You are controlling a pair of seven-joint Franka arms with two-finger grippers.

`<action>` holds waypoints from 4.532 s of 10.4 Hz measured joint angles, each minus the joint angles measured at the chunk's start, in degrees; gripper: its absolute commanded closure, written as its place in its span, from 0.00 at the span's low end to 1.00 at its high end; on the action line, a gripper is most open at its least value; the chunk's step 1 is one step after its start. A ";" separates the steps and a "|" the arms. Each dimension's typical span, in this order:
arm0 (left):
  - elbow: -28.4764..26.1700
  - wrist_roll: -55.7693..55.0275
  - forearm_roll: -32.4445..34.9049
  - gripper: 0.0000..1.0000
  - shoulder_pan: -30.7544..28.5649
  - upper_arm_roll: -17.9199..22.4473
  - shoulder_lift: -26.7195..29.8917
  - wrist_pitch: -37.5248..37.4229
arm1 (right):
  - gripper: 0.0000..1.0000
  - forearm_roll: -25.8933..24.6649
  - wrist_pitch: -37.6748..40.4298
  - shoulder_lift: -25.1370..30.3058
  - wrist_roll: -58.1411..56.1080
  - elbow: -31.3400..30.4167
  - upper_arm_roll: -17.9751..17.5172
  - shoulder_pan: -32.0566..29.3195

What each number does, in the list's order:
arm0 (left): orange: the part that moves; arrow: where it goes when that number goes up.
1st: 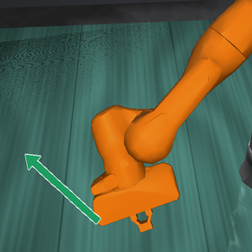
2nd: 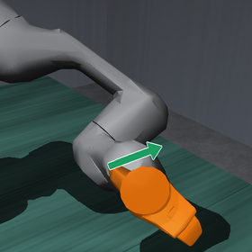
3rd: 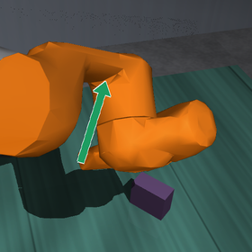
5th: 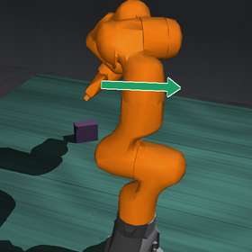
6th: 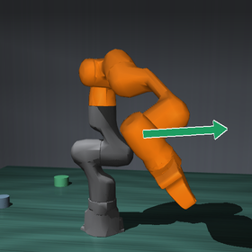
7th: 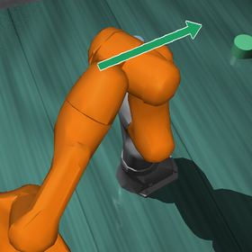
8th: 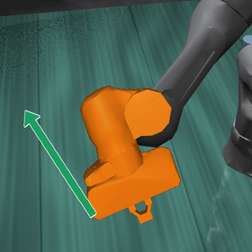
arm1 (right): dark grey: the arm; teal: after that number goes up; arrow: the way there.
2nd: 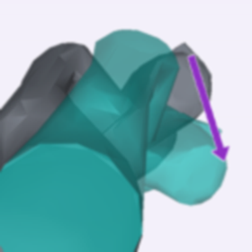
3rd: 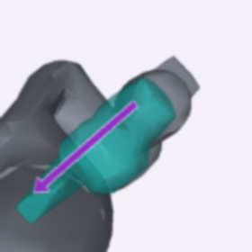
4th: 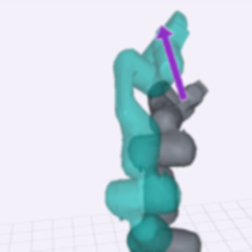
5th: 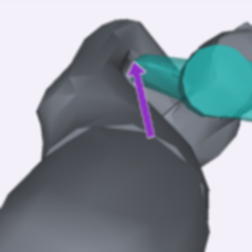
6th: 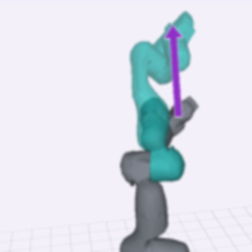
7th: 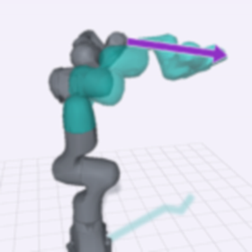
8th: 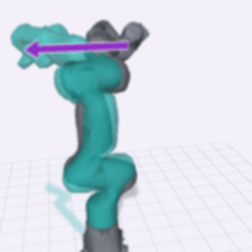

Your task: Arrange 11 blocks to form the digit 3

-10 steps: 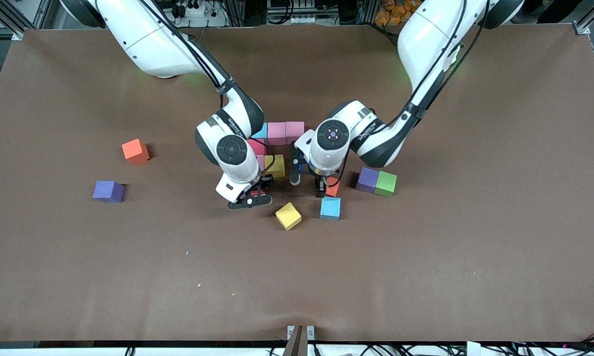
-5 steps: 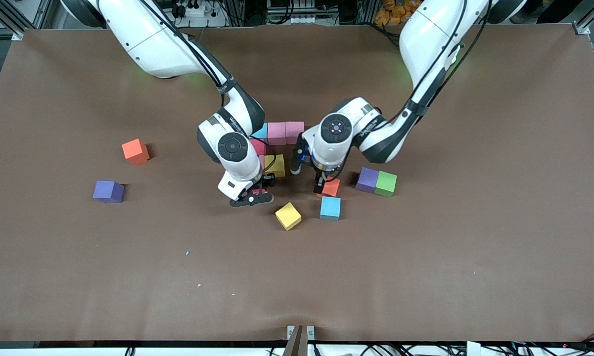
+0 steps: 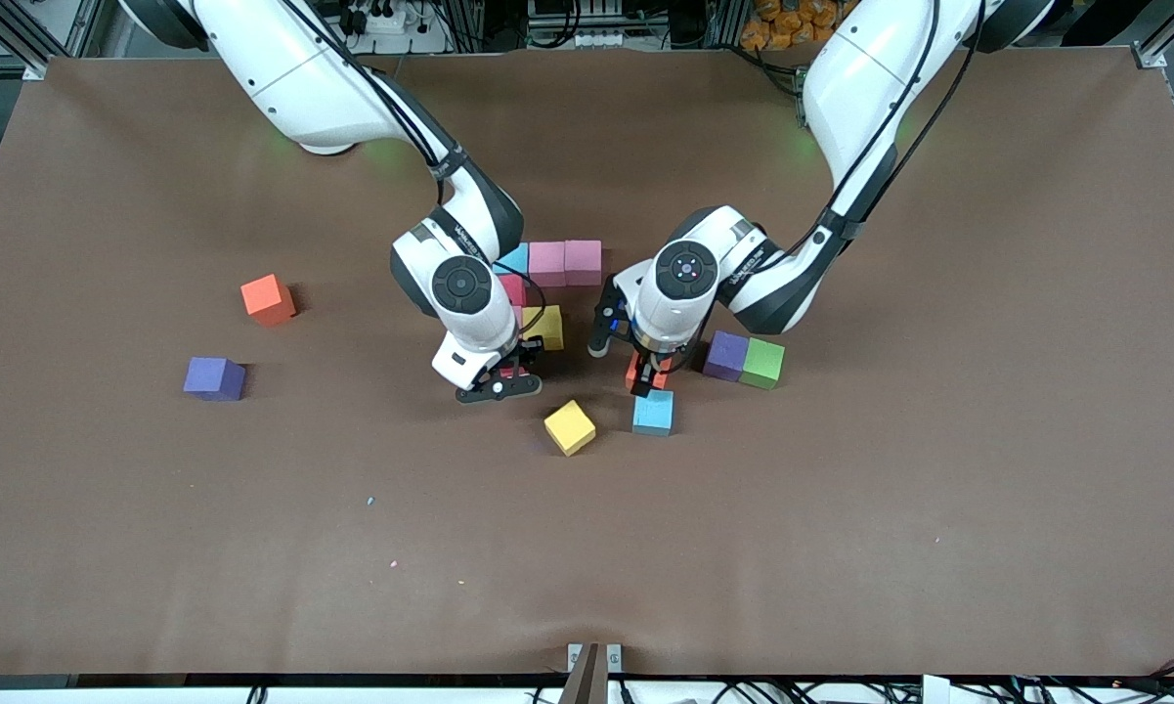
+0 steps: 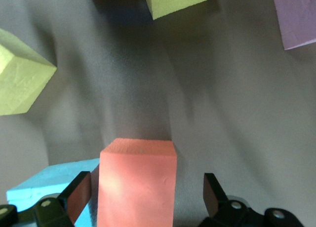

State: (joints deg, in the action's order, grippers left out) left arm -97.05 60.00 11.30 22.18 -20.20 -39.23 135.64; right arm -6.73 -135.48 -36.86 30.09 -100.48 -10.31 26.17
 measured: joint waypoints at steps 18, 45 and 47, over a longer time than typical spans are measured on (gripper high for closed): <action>0.56 -17.74 -0.08 1.00 3.05 -0.63 -1.54 -0.84 | 0.00 -0.01 11.38 9.86 0.29 -0.41 1.30 -22.27; 12.09 -29.64 -1.50 0.59 12.06 0.68 -8.25 -3.98 | 0.00 -1.40 -11.48 14.00 -43.27 -23.91 1.34 -48.97; 12.23 -29.64 -1.50 0.00 12.15 0.76 -8.33 -3.98 | 0.00 -1.40 -12.37 13.03 -43.24 -23.92 1.35 -49.01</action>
State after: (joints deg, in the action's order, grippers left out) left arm -84.81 30.36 9.80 34.33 -19.43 -47.56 131.67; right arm -8.13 -147.85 -23.83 -13.14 -124.40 -8.96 -22.84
